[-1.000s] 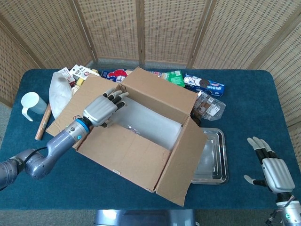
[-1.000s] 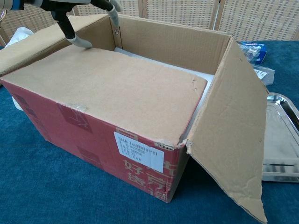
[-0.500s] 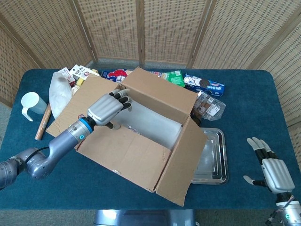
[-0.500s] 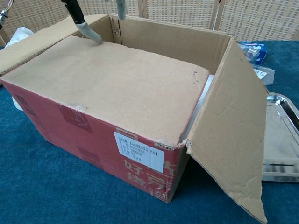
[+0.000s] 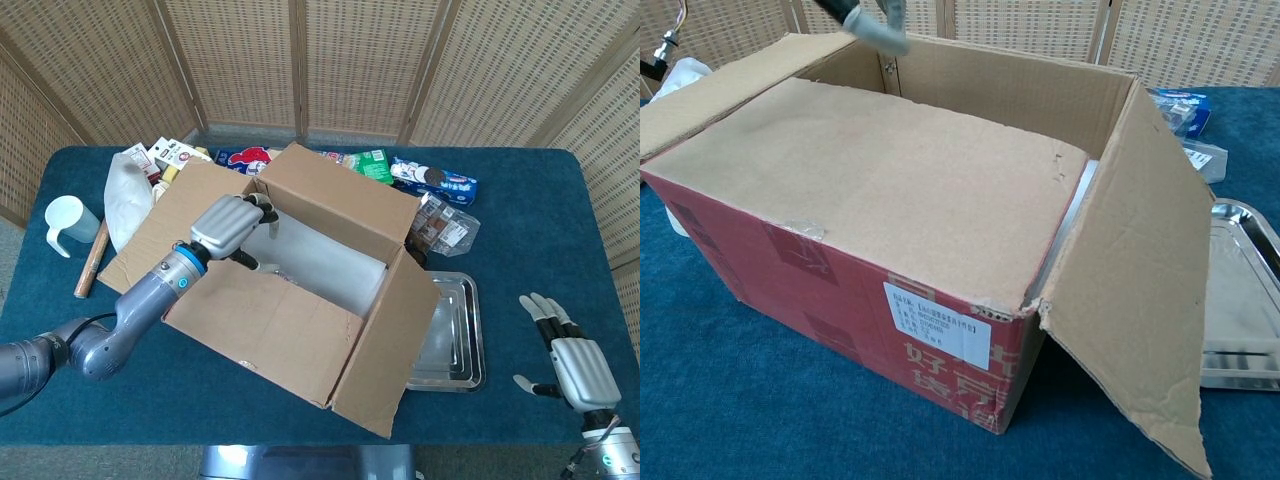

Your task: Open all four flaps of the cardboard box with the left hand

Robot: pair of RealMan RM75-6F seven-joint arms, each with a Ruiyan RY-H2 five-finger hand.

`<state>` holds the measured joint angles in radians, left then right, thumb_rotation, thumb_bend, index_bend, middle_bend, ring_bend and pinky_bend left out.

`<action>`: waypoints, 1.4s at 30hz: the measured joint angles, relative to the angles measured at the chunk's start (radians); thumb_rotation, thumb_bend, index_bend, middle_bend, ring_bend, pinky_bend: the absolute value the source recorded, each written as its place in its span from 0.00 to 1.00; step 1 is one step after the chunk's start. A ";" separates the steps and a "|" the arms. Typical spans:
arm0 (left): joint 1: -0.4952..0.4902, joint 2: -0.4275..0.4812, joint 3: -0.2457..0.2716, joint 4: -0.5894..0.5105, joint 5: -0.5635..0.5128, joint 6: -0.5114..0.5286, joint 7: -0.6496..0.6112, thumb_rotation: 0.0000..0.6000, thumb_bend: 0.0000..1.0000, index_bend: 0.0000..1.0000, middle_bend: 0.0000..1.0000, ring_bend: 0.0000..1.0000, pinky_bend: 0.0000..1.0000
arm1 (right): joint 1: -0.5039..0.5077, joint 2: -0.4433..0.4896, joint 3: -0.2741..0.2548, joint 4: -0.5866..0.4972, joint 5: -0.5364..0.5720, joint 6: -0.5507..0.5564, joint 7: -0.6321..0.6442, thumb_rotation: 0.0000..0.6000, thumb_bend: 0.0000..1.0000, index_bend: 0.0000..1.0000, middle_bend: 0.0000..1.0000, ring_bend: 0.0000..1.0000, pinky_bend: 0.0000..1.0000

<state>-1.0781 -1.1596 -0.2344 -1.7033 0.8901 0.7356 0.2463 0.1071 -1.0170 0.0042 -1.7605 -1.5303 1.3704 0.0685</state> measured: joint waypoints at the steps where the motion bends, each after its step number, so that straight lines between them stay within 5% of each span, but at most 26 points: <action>1: -0.006 -0.002 0.001 -0.004 -0.025 0.003 0.014 0.01 0.00 0.49 0.34 0.13 0.21 | 0.000 0.000 0.000 0.000 0.000 0.000 0.001 1.00 0.00 0.00 0.00 0.00 0.24; 8: -0.065 -0.018 0.028 -0.034 -0.198 0.033 0.144 0.00 0.00 0.50 0.32 0.11 0.19 | 0.001 0.001 -0.001 -0.002 0.000 -0.002 0.003 1.00 0.00 0.00 0.00 0.00 0.24; 18: -0.144 -0.032 0.082 -0.068 -0.376 0.025 0.223 0.00 0.00 0.49 0.38 0.18 0.33 | 0.001 0.002 -0.001 -0.004 -0.001 0.000 0.006 1.00 0.00 0.00 0.00 0.00 0.24; 42: -0.192 0.044 0.122 -0.113 -0.455 -0.057 0.173 0.00 0.00 0.56 0.69 0.50 0.53 | 0.003 -0.004 -0.004 -0.005 -0.004 -0.002 -0.007 1.00 0.00 0.00 0.00 0.00 0.24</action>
<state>-1.2706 -1.1157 -0.1126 -1.8167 0.4353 0.6786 0.4191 0.1101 -1.0214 0.0002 -1.7654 -1.5340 1.3685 0.0618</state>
